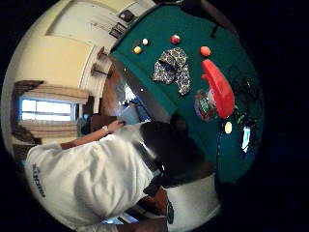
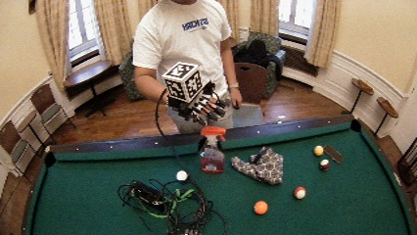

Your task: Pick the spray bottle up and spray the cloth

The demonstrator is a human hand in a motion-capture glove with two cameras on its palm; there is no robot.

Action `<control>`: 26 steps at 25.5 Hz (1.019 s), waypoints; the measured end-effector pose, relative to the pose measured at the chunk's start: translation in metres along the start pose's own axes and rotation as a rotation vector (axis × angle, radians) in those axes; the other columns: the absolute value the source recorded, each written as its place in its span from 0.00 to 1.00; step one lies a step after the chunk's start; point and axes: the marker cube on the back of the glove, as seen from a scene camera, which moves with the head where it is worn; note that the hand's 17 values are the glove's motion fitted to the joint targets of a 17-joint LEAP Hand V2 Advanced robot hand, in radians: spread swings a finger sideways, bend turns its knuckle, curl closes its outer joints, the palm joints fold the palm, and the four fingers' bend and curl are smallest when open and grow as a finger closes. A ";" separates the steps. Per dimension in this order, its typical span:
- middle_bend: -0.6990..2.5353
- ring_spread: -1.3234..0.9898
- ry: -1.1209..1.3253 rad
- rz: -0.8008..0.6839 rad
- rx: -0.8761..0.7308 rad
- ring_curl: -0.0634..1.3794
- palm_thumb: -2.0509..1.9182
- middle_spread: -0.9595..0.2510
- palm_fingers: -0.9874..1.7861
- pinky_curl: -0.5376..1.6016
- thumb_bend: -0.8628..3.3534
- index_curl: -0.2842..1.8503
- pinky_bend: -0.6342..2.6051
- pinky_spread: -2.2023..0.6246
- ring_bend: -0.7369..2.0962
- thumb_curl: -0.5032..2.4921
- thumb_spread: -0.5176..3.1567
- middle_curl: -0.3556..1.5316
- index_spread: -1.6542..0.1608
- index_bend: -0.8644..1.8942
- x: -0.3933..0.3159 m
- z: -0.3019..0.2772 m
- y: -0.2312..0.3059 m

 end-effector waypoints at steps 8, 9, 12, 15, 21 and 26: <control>0.27 0.54 0.013 0.010 0.003 0.17 0.60 0.71 0.50 0.37 0.22 0.24 0.33 0.86 0.36 0.23 0.41 0.29 0.68 0.37 0.010 0.004 0.009; 0.27 0.54 0.012 0.014 0.000 0.18 0.60 0.71 0.50 0.37 0.22 0.24 0.33 0.86 0.36 0.23 0.41 0.30 0.68 0.37 0.013 0.004 0.012; 0.28 0.54 0.012 0.032 -0.007 0.18 0.60 0.71 0.50 0.37 0.21 0.24 0.33 0.86 0.36 0.23 0.42 0.30 0.68 0.36 0.021 0.008 0.022; 0.28 0.54 0.010 0.051 -0.010 0.19 0.60 0.71 0.50 0.38 0.21 0.24 0.33 0.86 0.36 0.24 0.42 0.31 0.68 0.36 0.030 0.013 0.035; 0.28 0.54 -0.005 0.075 -0.015 0.21 0.60 0.71 0.49 0.39 0.20 0.23 0.33 0.86 0.37 0.24 0.42 0.33 0.68 0.35 0.045 0.026 0.061; 0.29 0.54 0.006 0.099 -0.018 0.22 0.60 0.71 0.49 0.39 0.20 0.23 0.34 0.86 0.38 0.25 0.43 0.34 0.68 0.35 0.057 0.038 0.076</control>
